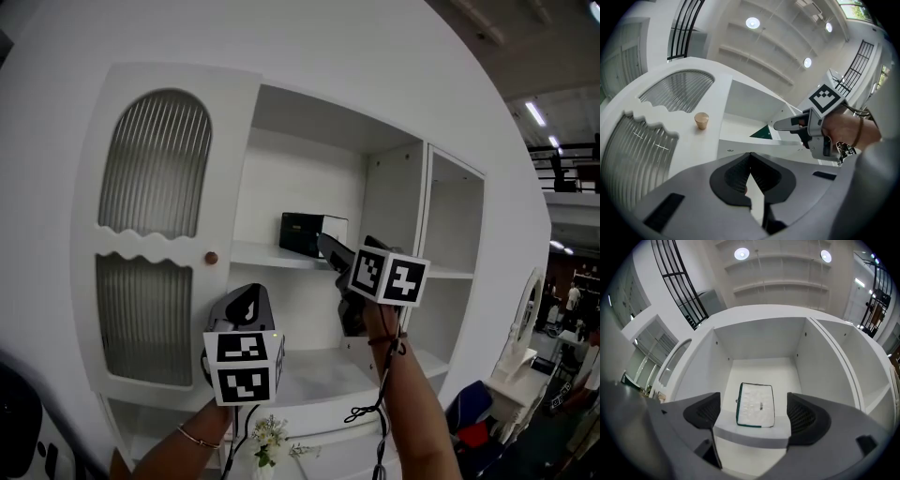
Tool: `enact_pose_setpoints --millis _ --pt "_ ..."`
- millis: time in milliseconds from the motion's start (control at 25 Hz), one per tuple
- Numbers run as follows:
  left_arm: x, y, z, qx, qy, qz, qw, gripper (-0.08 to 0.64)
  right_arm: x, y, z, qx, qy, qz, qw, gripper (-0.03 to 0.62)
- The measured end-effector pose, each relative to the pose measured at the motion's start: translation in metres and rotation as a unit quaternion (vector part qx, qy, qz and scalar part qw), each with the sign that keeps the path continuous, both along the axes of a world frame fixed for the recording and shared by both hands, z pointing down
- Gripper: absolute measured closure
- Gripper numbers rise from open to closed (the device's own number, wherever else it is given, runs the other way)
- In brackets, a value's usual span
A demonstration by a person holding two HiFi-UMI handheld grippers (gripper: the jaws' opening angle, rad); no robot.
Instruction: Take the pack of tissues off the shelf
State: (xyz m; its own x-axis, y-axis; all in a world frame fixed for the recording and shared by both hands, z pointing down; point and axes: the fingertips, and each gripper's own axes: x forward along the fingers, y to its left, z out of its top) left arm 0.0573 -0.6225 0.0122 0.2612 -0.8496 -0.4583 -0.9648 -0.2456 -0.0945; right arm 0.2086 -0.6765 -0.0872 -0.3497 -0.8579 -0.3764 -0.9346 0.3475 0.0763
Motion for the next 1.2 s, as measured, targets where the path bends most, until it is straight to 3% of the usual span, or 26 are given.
enact_pose_setpoints --millis 400,720,1200 --pt "0.01 -0.004 -0.008 -0.003 -0.003 0.007 1.0 0.545 -0.012 -0.019 -0.026 -0.027 0.034 0.002 0.999 0.155" --pt "0.011 -0.003 -0.01 -0.001 0.001 0.008 1.0 0.545 -0.02 -0.038 -0.025 -0.088 0.081 0.004 0.993 0.15" --pt "0.008 0.0 -0.008 -0.003 0.005 0.011 0.9999 0.545 -0.023 -0.061 -0.017 -0.165 0.101 0.019 0.981 0.141"
